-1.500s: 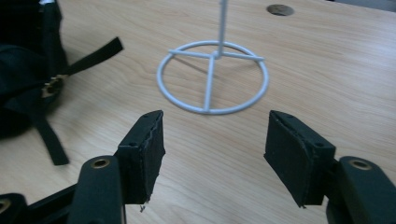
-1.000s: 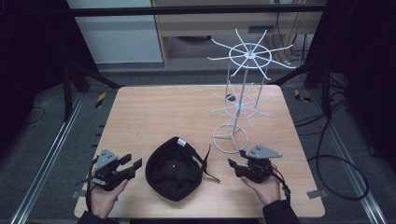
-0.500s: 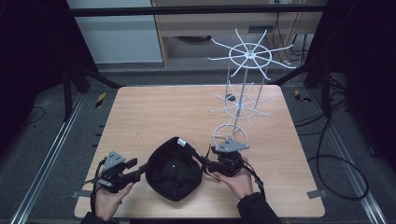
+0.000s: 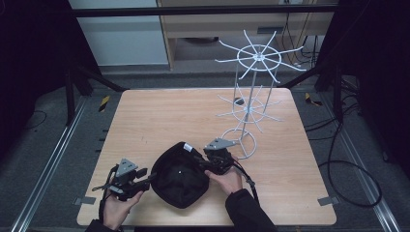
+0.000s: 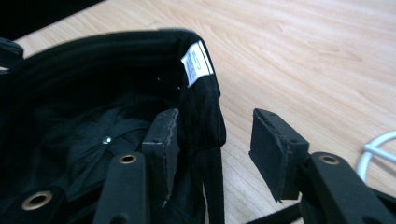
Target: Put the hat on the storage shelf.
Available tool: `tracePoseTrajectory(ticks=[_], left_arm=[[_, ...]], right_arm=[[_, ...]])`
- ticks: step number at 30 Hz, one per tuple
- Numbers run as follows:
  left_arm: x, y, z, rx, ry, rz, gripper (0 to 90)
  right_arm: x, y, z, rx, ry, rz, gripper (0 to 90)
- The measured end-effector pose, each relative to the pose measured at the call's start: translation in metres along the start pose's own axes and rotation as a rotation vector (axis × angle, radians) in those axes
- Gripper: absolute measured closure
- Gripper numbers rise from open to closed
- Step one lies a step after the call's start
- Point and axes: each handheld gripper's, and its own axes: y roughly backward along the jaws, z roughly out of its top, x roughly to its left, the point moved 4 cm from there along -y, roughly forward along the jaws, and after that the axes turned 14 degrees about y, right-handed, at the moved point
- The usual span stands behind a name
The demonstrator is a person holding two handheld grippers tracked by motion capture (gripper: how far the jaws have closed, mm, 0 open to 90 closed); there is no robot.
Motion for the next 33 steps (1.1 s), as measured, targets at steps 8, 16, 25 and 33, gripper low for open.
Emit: tracePoseTrajectory(ticks=[8,16,25,33], left_arm=[[0.001,-0.006,-0.003,0.044,0.012,0.003,67.2],[0.001,-0.010,-0.003,0.057,0.013,0.028,70.8],[0.002,-0.012,-0.001,0.046,0.013,0.048,74.3],[0.004,-0.019,0.005,0.038,0.020,0.067,77.2]], right_arm=[[-0.001,-0.015,-0.006,0.037,-0.024,0.022,61.9],[0.004,-0.019,-0.006,0.059,-0.043,0.074,78.8],[0.007,-0.005,0.004,0.005,-0.032,0.077,83.5],[0.010,0.014,0.024,-0.085,0.002,0.066,83.8]])
